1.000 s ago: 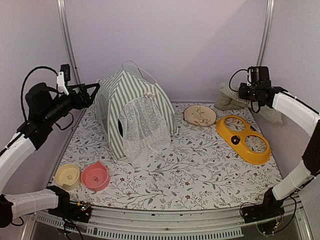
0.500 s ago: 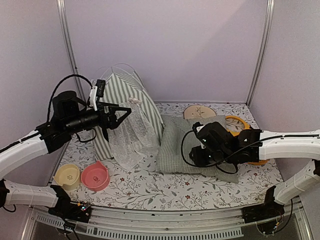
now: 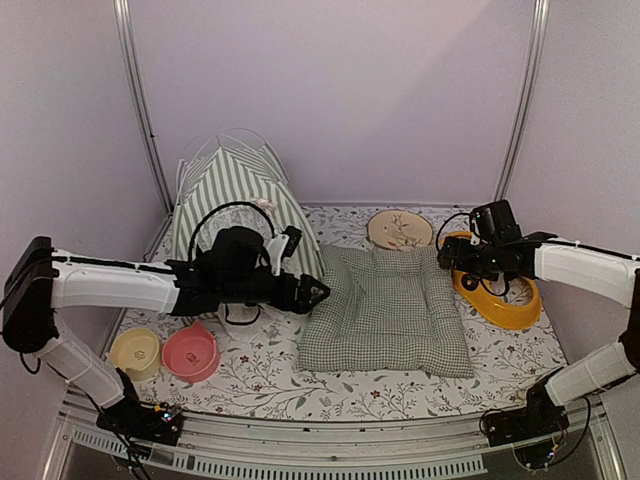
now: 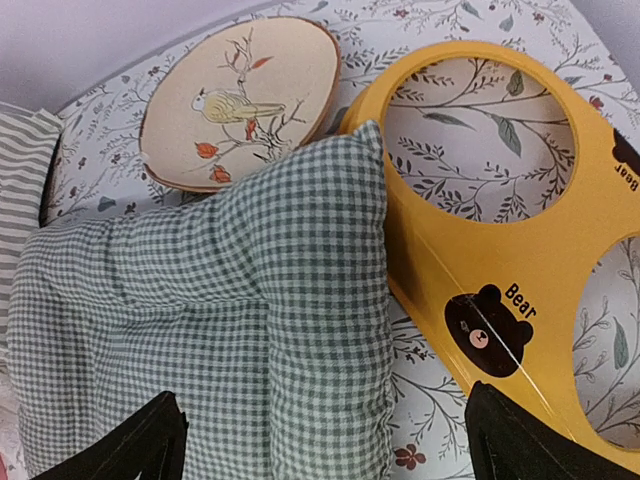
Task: Set up the pet tent
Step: Place the cushion at the center of the board, then adjust the cushion at the center of the board, then pick up the cushion from the center of the board.
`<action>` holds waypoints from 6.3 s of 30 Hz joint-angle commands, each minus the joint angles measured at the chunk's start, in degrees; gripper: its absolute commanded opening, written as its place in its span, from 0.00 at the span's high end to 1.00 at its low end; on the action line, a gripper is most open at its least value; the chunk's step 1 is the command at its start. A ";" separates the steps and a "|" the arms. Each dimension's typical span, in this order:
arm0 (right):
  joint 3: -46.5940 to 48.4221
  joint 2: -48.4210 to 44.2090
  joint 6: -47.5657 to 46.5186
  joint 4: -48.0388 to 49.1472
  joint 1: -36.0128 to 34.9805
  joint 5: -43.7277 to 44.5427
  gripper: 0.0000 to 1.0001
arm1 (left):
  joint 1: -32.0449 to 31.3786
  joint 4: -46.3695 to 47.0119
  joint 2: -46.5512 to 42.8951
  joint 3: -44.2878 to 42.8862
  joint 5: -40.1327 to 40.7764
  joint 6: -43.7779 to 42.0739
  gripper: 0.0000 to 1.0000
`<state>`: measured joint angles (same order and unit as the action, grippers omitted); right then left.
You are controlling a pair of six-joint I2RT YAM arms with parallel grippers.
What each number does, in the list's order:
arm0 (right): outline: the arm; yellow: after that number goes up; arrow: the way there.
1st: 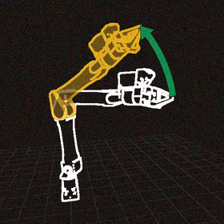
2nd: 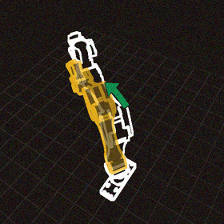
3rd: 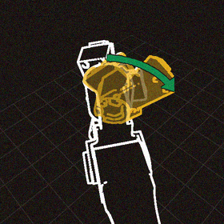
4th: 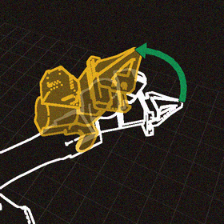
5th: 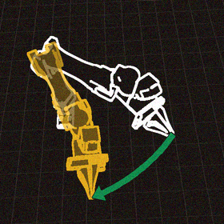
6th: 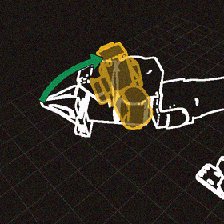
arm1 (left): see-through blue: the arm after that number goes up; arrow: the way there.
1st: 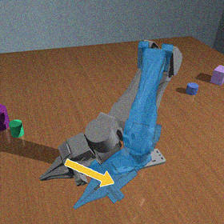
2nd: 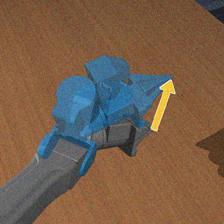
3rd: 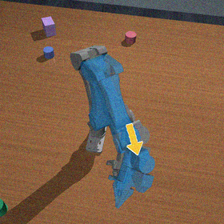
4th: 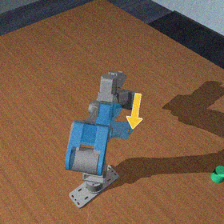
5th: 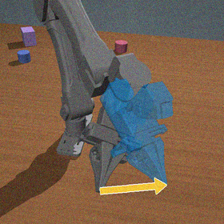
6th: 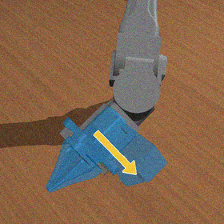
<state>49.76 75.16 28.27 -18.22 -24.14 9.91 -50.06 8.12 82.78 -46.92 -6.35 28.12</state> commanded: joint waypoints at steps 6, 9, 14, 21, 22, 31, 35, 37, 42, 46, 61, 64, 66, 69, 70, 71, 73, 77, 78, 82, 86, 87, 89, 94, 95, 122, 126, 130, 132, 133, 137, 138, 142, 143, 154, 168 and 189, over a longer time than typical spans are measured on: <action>-1.86 12.97 -3.66 10.59 5.91 -10.79 0.01 | -4.18 -0.95 20.05 -13.22 11.70 5.68 0.01; -1.90 17.37 -3.36 12.93 6.18 -12.40 0.01 | -4.21 -1.41 24.34 -16.12 12.70 5.59 0.01; -1.22 22.15 -2.65 14.78 6.29 -12.40 0.11 | -4.19 -0.95 26.96 -17.66 14.46 5.92 0.04; -1.32 13.81 -2.13 11.60 6.27 -10.19 0.86 | -5.03 7.01 25.97 -18.31 7.03 2.48 0.60; -1.39 11.68 -2.36 10.62 6.19 -9.55 0.92 | -5.31 7.90 25.90 -18.81 5.86 1.94 0.65; 1.85 1.69 -3.80 -0.35 -4.41 -3.24 0.97 | -9.00 15.00 25.30 -22.07 -2.52 3.88 0.78; 3.06 1.53 -4.76 -5.03 -5.84 5.51 1.00 | -9.18 9.62 22.02 -17.99 6.38 7.06 0.65; 3.51 0.93 -6.33 -6.66 -5.79 9.32 1.00 | -8.81 7.34 20.04 -14.17 10.61 8.97 0.55; 8.10 2.43 -7.79 -11.54 -5.84 9.42 1.00 | -8.14 5.55 17.16 -6.91 15.70 11.88 0.42; 9.99 3.88 -7.09 -10.85 -8.77 6.57 1.00 | -7.78 4.41 20.54 -7.42 15.14 12.56 0.41; 9.40 7.88 -5.13 -9.19 -10.75 5.91 1.00 | -7.36 11.36 28.63 -9.61 7.58 11.31 0.50; 10.27 8.49 -4.06 -8.32 -10.76 1.39 1.00 | -9.44 16.30 27.08 -9.86 5.81 8.24 1.00; 9.96 8.61 -2.65 -6.08 -10.75 -2.84 1.00 | -12.14 18.31 25.89 -10.92 6.29 3.36 1.00; 8.54 8.83 0.22 -2.28 -10.99 -8.26 1.00 | -17.37 23.81 24.69 -11.87 4.93 -8.88 1.00; 8.04 8.98 1.20 -1.25 -11.36 -9.16 1.00 | -18.82 25.84 24.74 -12.08 3.73 -11.71 1.00; 7.62 9.20 2.03 -0.19 -11.79 -9.99 1.00 | -19.74 26.45 25.34 -12.71 2.72 -12.98 1.00; 6.20 9.18 4.12 2.79 -12.93 -12.28 1.00 | -19.95 26.75 27.36 -14.11 -0.41 -12.56 1.00; 3.13 10.52 6.50 6.86 -15.36 -15.36 0.96 | -18.66 27.27 32.37 -15.70 -5.15 -9.54 1.00; 2.39 10.73 6.66 7.19 -16.13 -15.44 0.93 | -18.41 26.79 33.22 -16.08 -5.69 -9.19 1.00; -0.85 9.50 5.26 9.46 -18.42 -16.54 0.69 | -17.61 26.58 35.22 -16.54 -9.15 -7.76 1.00; -1.94 8.81 1.12 9.77 -19.36 -19.56 0.45 | -17.33 27.87 36.42 -16.03 -13.68 -6.89 1.00; -2.02 8.89 -0.31 9.52 -19.38 -21.24 0.40 | -17.34 28.03 36.48 -15.79 -14.46 -7.03 1.00; -1.89 8.73 -3.14 8.16 -19.39 -22.86 0.31 | -17.33 28.65 36.25 -14.53 -15.39 -6.73 1.00; -2.13 7.53 -7.27 4.21 -19.37 -23.76 0.22 | -16.72 32.05 32.33 -8.17 -14.24 -3.70 1.00; -2.53 7.27 -7.46 4.16 -19.37 -23.53 0.21 | -16.73 32.32 31.05 -7.09 -13.55 -3.49 1.00; -4.17 5.61 -8.30 5.20 -18.94 -21.28 0.11 | -15.92 -2.20 2.08 6.00 2.44 7.10 0.00; -4.57 4.93 -7.83 4.06 -18.93 -18.74 0.11 | -17.68 -9.37 -4.61 9.16 4.25 9.70 0.00; -4.69 4.31 -7.57 3.85 -18.94 -17.78 0.13 | -17.81 -13.69 -8.72 14.72 7.18 14.82 0.01; -4.63 4.21 -7.73 3.68 -18.99 -18.04 0.14 | -17.50 -12.48 -8.55 15.70 7.49 16.38 0.01; -4.52 4.13 -7.91 3.40 -19.01 -18.10 0.14 | -17.40 -12.51 -7.51 14.99 7.81 16.58 0.00; -4.66 3.21 -8.19 2.35 -19.10 -17.82 0.15 | -18.75 -17.35 -1.54 9.99 11.83 16.41 0.00; -4.82 2.69 -8.18 2.44 -19.17 -17.94 0.15 | -18.83 -15.79 -1.12 10.19 11.65 16.18 0.01; -4.81 2.28 -8.53 2.43 -19.78 -18.62 0.18 | -17.06 -7.28 3.69 9.80 10.05 14.18 0.05; -4.57 2.17 -8.57 2.30 -19.94 -18.61 0.19 | -17.02 -6.47 6.41 8.18 9.79 13.00 0.10; -2.84 3.33 -7.71 3.76 -23.33 -23.71 0.31 | -17.39 2.07 11.63 -7.04 7.80 7.28 0.93; -6.57 4.32 -3.51 10.81 -26.70 -28.09 0.09 | -13.35 5.79 25.33 -17.94 2.31 12.21 1.00; -7.54 12.82 -3.12 8.73 -29.26 -13.45 0.27 | -7.72 17.07 29.04 -20.38 -9.97 19.45 1.00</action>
<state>42.11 85.25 23.29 -5.69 -51.62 -5.98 -58.92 19.00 111.44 -64.77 -16.14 47.07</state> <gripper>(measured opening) 0.793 0.026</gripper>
